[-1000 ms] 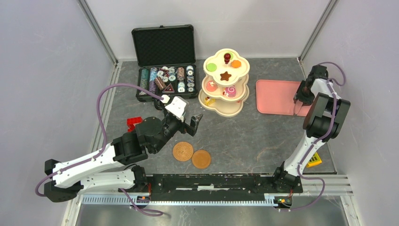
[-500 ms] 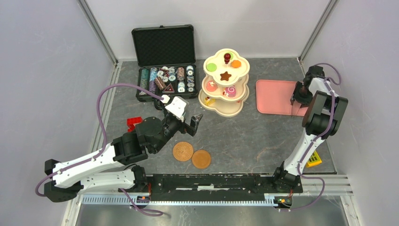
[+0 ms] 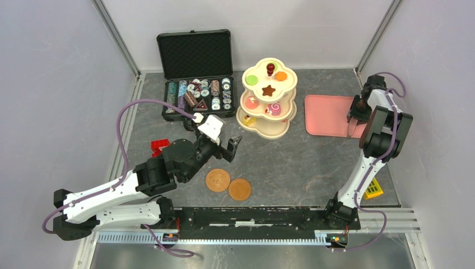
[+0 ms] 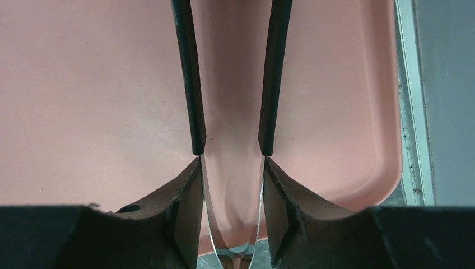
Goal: Serve the afternoon tea
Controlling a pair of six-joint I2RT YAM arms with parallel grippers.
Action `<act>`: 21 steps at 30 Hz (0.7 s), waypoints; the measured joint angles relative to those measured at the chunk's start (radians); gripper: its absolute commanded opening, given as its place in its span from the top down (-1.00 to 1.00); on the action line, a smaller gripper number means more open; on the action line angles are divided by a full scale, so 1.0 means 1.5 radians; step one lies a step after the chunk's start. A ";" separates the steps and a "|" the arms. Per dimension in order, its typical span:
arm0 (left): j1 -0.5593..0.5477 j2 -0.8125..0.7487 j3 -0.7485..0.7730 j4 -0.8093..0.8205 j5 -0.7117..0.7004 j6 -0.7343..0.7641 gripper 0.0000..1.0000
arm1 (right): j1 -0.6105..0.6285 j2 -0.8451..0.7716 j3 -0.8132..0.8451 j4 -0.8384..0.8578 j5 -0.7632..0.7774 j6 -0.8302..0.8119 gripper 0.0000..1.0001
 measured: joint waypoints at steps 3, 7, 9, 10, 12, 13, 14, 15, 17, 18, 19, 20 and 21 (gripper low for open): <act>0.001 0.002 0.000 0.000 0.001 0.000 -1.00 | 0.004 0.000 0.000 0.000 0.000 0.000 0.67; 0.003 0.005 0.000 0.000 0.002 0.000 -1.00 | 0.007 -0.011 -0.017 0.013 -0.001 0.000 0.76; 0.003 0.005 0.000 0.000 0.002 0.000 -1.00 | 0.008 -0.023 -0.035 0.017 -0.002 0.000 0.81; 0.003 0.005 0.000 0.000 0.002 0.000 -1.00 | 0.008 -0.030 -0.046 0.018 -0.003 0.000 0.82; 0.003 0.005 0.000 0.000 0.002 0.000 -1.00 | 0.009 -0.047 -0.067 0.018 -0.003 0.000 0.85; 0.003 0.005 0.000 0.000 0.002 0.000 -1.00 | 0.010 -0.055 -0.075 0.018 -0.003 0.000 0.85; 0.003 0.005 0.000 0.000 0.002 0.000 -1.00 | 0.011 -0.067 -0.087 0.020 -0.005 0.000 0.86; 0.003 0.005 0.000 0.000 0.002 0.000 -1.00 | 0.011 -0.079 -0.100 0.023 -0.006 0.000 0.87; 0.003 0.005 0.000 -0.001 0.002 0.000 -1.00 | 0.011 -0.114 -0.136 0.032 -0.014 0.000 0.89; 0.003 0.005 0.000 -0.001 0.002 0.000 -1.00 | 0.011 -0.131 -0.150 0.033 -0.016 0.000 0.89; 0.003 0.006 0.000 -0.001 0.002 0.000 -1.00 | 0.014 -0.155 -0.171 0.039 -0.021 0.000 0.89; 0.003 0.007 0.000 -0.001 0.002 0.000 -1.00 | 0.017 -0.175 -0.187 0.040 -0.026 0.000 0.90; 0.003 0.008 0.000 -0.001 0.002 0.000 -1.00 | 0.021 -0.214 -0.216 0.043 -0.033 -0.001 0.90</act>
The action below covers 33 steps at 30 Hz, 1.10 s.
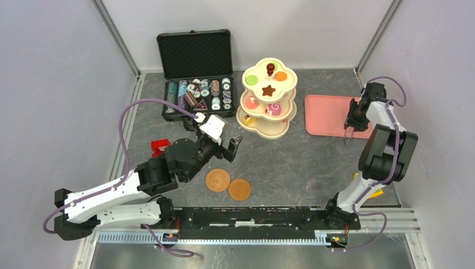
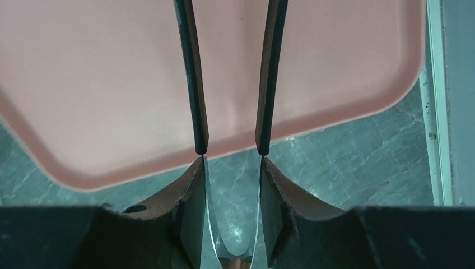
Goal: Serve the afternoon tea
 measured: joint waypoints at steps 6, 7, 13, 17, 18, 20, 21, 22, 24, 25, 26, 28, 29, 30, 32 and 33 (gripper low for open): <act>0.001 0.001 0.000 0.000 -0.001 0.000 -1.00 | 0.061 -0.152 -0.066 -0.003 -0.017 -0.010 0.89; 0.001 0.001 0.000 0.000 -0.001 0.000 -1.00 | 0.082 -0.180 -0.069 -0.006 -0.022 -0.010 0.89; 0.001 0.007 0.000 0.000 -0.003 0.000 -1.00 | 0.219 -0.327 -0.067 -0.016 -0.079 0.002 0.88; 0.004 0.011 0.000 0.000 -0.006 0.000 -1.00 | 0.325 -0.357 -0.026 -0.038 -0.086 0.020 0.87; 0.005 0.012 0.000 0.000 -0.009 0.000 -1.00 | 0.346 -0.356 -0.015 -0.040 -0.086 0.024 0.87; 0.005 0.014 0.000 0.000 -0.016 0.000 -1.00 | 0.395 -0.354 0.010 -0.046 -0.085 0.032 0.88; 0.005 0.015 0.000 0.000 -0.018 0.000 -1.00 | 0.418 -0.351 0.023 -0.049 -0.082 0.037 0.87; 0.005 0.016 0.000 0.000 -0.020 0.000 -1.00 | 0.435 -0.347 0.034 -0.052 -0.080 0.040 0.87; 0.005 0.018 0.000 0.000 -0.022 0.000 -1.00 | 0.465 -0.336 0.054 -0.057 -0.071 0.045 0.87; 0.005 0.018 0.000 0.000 -0.023 0.000 -1.00 | 0.474 -0.332 0.060 -0.058 -0.068 0.047 0.86; 0.005 0.019 0.000 0.000 -0.026 0.000 -1.00 | 0.486 -0.325 0.065 -0.060 -0.064 0.049 0.85; 0.005 0.019 0.000 0.000 -0.030 0.000 -1.00 | 0.502 -0.315 0.069 -0.064 -0.058 0.051 0.82; 0.005 0.019 0.000 0.000 -0.033 0.000 -1.00 | 0.508 -0.311 0.069 -0.068 -0.054 0.053 0.80; 0.005 0.019 0.000 0.000 -0.035 0.000 -1.00 | 0.512 -0.308 0.069 -0.073 -0.050 0.054 0.78; 0.006 0.020 0.000 0.000 -0.037 0.000 -1.00 | 0.519 -0.306 0.068 -0.080 -0.040 0.054 0.72; 0.006 0.021 0.000 0.000 -0.037 0.000 -1.00 | 0.520 -0.306 0.067 -0.082 -0.036 0.054 0.68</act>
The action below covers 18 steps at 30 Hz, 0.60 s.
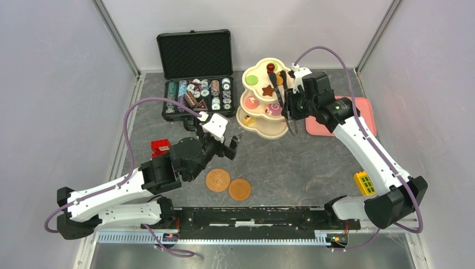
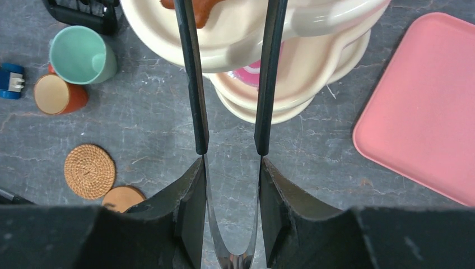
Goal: Serve the afternoon tea
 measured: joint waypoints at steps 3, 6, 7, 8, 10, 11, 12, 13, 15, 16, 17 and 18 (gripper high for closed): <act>0.000 0.004 0.000 0.000 0.000 0.000 -1.00 | 0.001 0.000 -0.003 -0.002 0.018 0.000 0.51; 0.000 0.007 0.000 0.000 0.000 0.000 -1.00 | 0.001 0.000 -0.009 -0.001 0.032 0.000 0.44; 0.000 0.007 0.000 0.000 0.000 0.000 -1.00 | 0.001 0.001 -0.009 -0.002 0.034 0.000 0.43; 0.000 0.007 0.000 0.000 0.000 0.000 -1.00 | 0.001 0.003 -0.009 -0.002 0.035 0.000 0.42; 0.000 0.007 0.000 0.000 0.000 0.000 -1.00 | 0.001 0.011 -0.009 0.000 0.038 0.000 0.38; 0.000 0.007 0.000 0.000 0.000 0.000 -1.00 | 0.001 0.018 -0.009 0.001 0.039 0.000 0.35; 0.000 0.007 0.000 0.000 0.000 0.000 -1.00 | 0.001 0.023 -0.009 0.001 0.040 0.000 0.31; 0.000 0.007 0.000 0.000 0.000 0.000 -1.00 | 0.001 0.030 -0.009 0.001 0.040 0.000 0.27; 0.001 0.007 0.000 0.000 0.000 0.000 -1.00 | 0.001 0.038 -0.009 0.002 0.041 -0.001 0.23; 0.002 0.007 0.000 0.000 0.000 0.000 -1.00 | 0.001 0.039 -0.008 0.001 0.042 -0.001 0.19; 0.002 0.007 0.000 0.000 0.000 0.000 -1.00 | 0.001 0.039 -0.007 0.001 0.042 -0.001 0.16; 0.002 0.007 0.000 0.000 0.000 0.000 -1.00 | 0.001 0.039 -0.005 0.001 0.044 -0.001 0.14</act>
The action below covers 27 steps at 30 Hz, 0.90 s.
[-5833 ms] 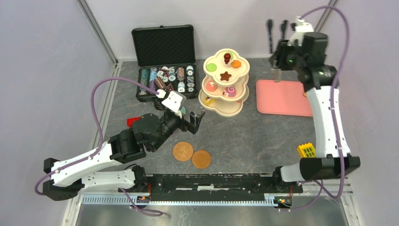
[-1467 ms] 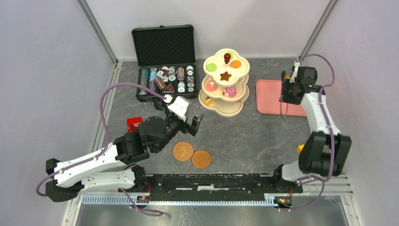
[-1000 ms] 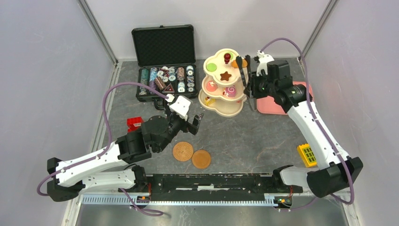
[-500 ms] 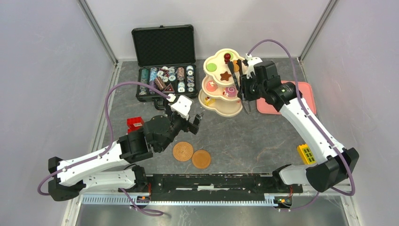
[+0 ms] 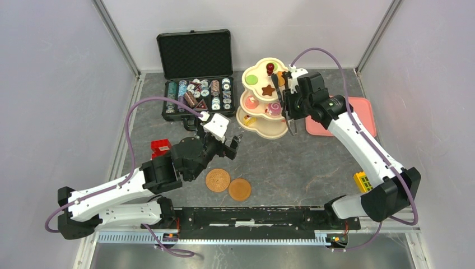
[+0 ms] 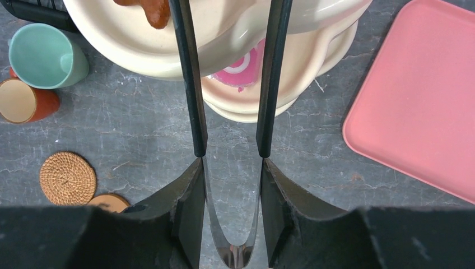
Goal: Serve the afternoon tea
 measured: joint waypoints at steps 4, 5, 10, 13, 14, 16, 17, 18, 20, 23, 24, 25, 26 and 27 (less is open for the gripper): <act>0.001 0.000 0.000 0.000 0.001 0.000 -1.00 | 0.000 0.000 0.005 0.000 0.004 0.000 0.05; 0.002 0.000 0.000 0.000 0.001 0.000 -1.00 | 0.000 0.000 0.006 0.000 0.004 0.000 0.04; 0.003 0.000 0.000 0.000 0.002 0.000 -1.00 | 0.002 0.000 0.013 0.000 0.005 0.000 0.00; 0.004 -0.002 0.000 0.000 0.003 0.000 -1.00 | 0.003 0.000 0.020 0.000 0.006 0.000 0.01; 0.004 -0.002 0.000 0.000 0.003 0.000 -1.00 | 0.003 0.000 0.022 0.000 0.006 0.000 0.01; 0.004 -0.002 0.000 0.000 0.004 0.000 -1.00 | 0.003 -0.001 0.026 0.000 0.008 0.001 0.03; 0.004 -0.002 0.000 0.000 0.005 0.000 -1.00 | 0.003 -0.001 0.027 0.000 0.009 0.001 0.05; 0.004 -0.003 0.000 0.000 0.005 0.000 -1.00 | 0.003 -0.003 0.028 0.000 0.011 0.001 0.10; 0.004 -0.003 0.000 0.000 0.005 0.000 -1.00 | 0.004 -0.017 0.029 -0.001 0.020 0.001 0.21; 0.004 -0.003 0.000 0.000 0.005 0.000 -1.00 | 0.005 -0.055 0.028 0.000 0.050 0.002 0.19; 0.004 -0.003 0.000 0.000 0.005 0.000 -1.00 | 0.006 -0.076 0.028 0.000 0.070 0.002 0.18; 0.004 -0.003 0.000 0.000 0.005 0.000 -1.00 | 0.006 -0.096 0.028 0.000 0.090 0.002 0.18; 0.004 -0.003 0.000 0.000 0.005 0.000 -1.00 | 0.005 -0.123 0.027 0.002 0.117 0.002 0.17; 0.004 -0.003 0.000 0.000 0.005 0.000 -1.00 | 0.001 -0.152 0.021 0.007 0.147 0.003 0.16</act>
